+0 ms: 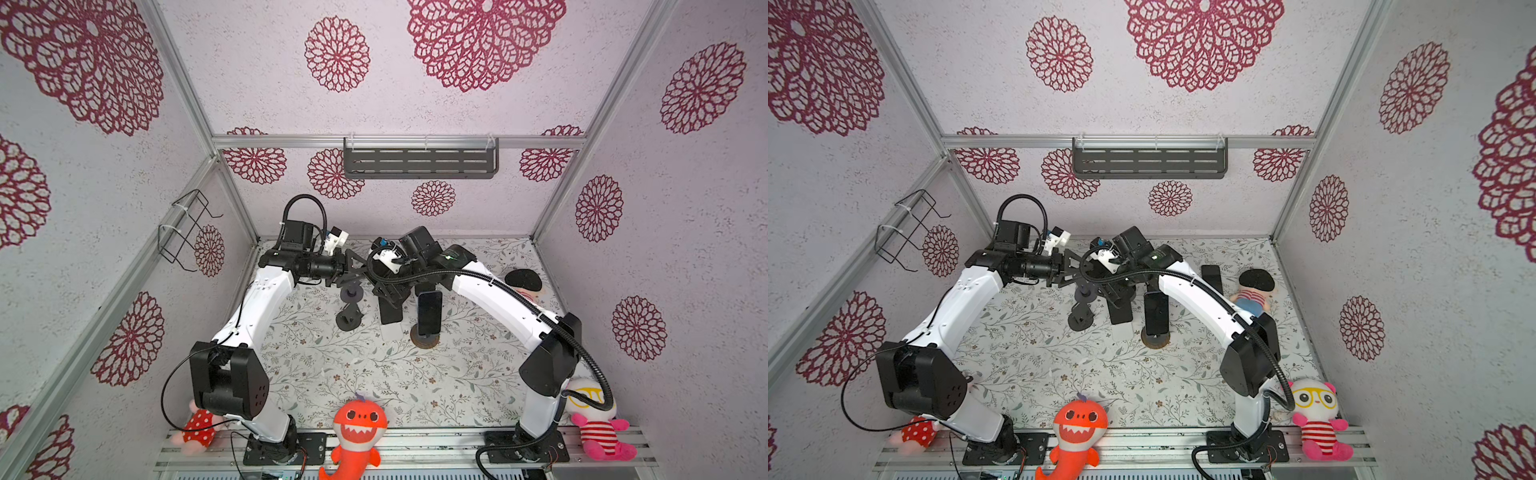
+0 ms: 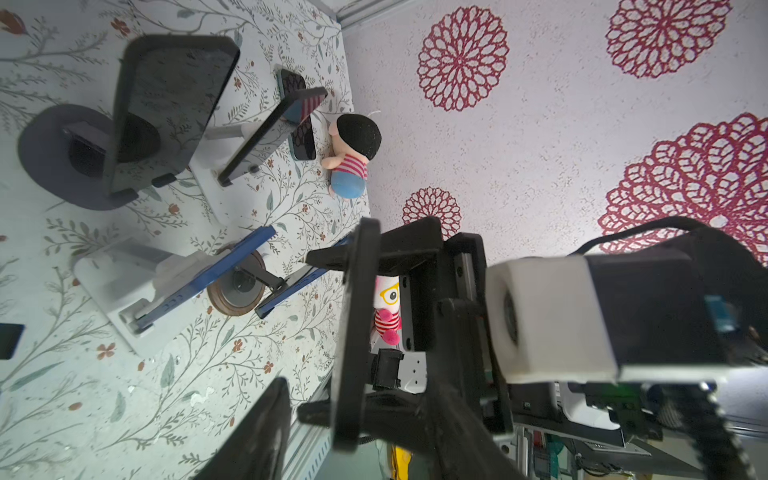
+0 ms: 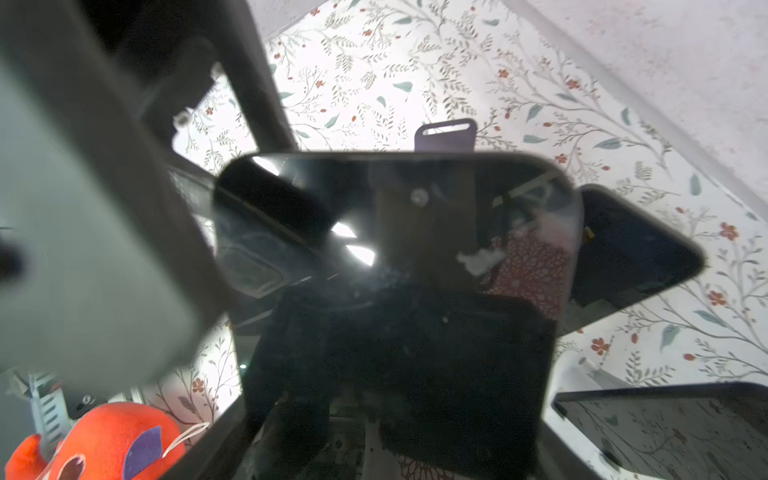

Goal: Remove the phone from the phone stand
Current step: 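Open and withdraw the left gripper while the right gripper pulls the phone away, then carry the black phone with the right gripper toward the first flat phone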

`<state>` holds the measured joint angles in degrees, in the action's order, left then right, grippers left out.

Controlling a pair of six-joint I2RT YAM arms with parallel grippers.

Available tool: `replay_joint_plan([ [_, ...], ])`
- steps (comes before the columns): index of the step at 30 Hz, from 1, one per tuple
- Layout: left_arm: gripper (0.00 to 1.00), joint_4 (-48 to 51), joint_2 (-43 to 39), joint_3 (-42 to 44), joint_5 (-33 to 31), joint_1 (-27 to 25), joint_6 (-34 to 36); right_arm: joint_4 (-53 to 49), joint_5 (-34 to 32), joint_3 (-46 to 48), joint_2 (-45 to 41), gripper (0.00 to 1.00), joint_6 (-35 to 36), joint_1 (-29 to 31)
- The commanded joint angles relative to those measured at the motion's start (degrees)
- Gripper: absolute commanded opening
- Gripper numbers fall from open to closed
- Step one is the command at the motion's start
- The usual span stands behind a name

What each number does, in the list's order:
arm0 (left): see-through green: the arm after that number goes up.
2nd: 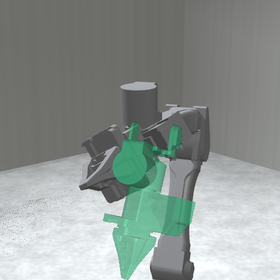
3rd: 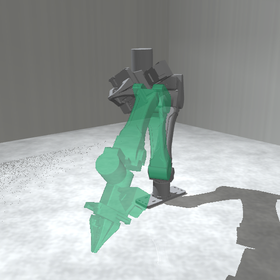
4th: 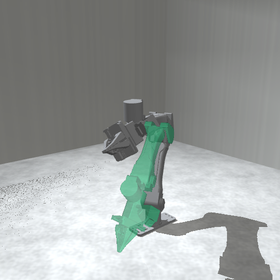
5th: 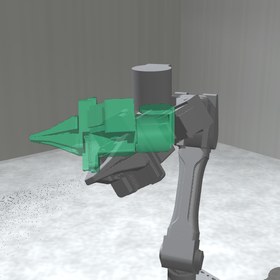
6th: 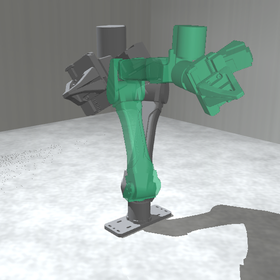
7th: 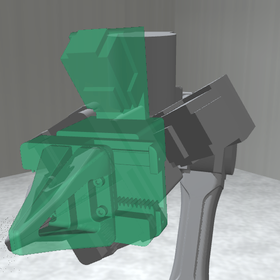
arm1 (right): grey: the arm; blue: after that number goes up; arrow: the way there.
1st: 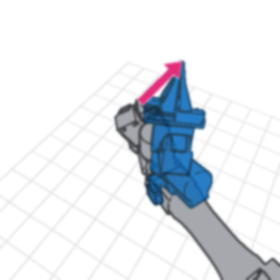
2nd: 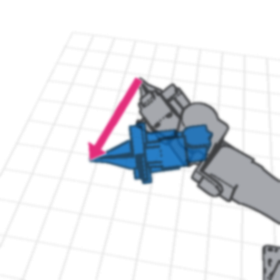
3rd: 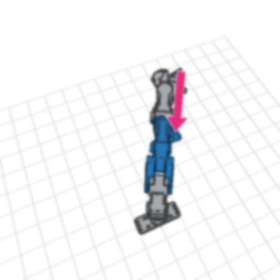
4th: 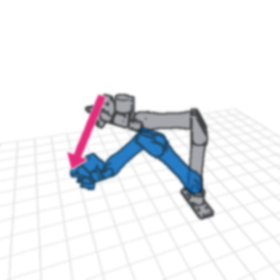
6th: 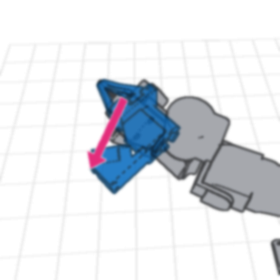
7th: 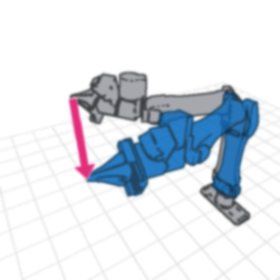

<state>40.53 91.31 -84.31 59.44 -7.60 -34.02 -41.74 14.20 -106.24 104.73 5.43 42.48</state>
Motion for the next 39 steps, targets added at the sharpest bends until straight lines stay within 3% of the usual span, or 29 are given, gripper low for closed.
replay_joint_plan([
  [1, 0.59, -4.1, -3.2, 1.1, 0.4, 1.2, -1.0, 4.3, -1.8, -0.8, -6.4, 0.28, -3.6, -1.5],
  [8, 0.61, -6.7, -4.8, 3.3, -2.5, 2.1, -0.5, 3.2, -6.3, 1.4, -11.7, 0.19, -7.0, -5.8],
  [14, 0.61, -5.2, -4.3, 1.9, -6.5, 1.2, 5.3, 0.6, -10.1, 9.3, -18.7, 0.13, -8.7, -13.2],
  [18, 0.59, -2.9, -3.5, 0.5, -10.7, 0.1, 9.6, -1.5, -13.6, 17.5, -24.3, 0.0, -6.2, -17.7],
  [26, 0.57, 1.0, 0.0, -3.1, -17.2, -1.0, 14.2, 0.1, -18.7, 34.8, -31.9, 0.0, -6.8, -25.2],
  [33, 0.54, 1.1, 2.6, -3.9, -21.2, -1.1, 16.6, 7.2, -18.7, 47.6, -31.4, 0.0, -9.2, -30.7],
  [39, 0.52, -2.2, 2.7, 0.9, -21.7, -1.1, 16.8, 10.8, -16.4, 50.7, -25.2, 0.0, -7.2, -33.9],
])
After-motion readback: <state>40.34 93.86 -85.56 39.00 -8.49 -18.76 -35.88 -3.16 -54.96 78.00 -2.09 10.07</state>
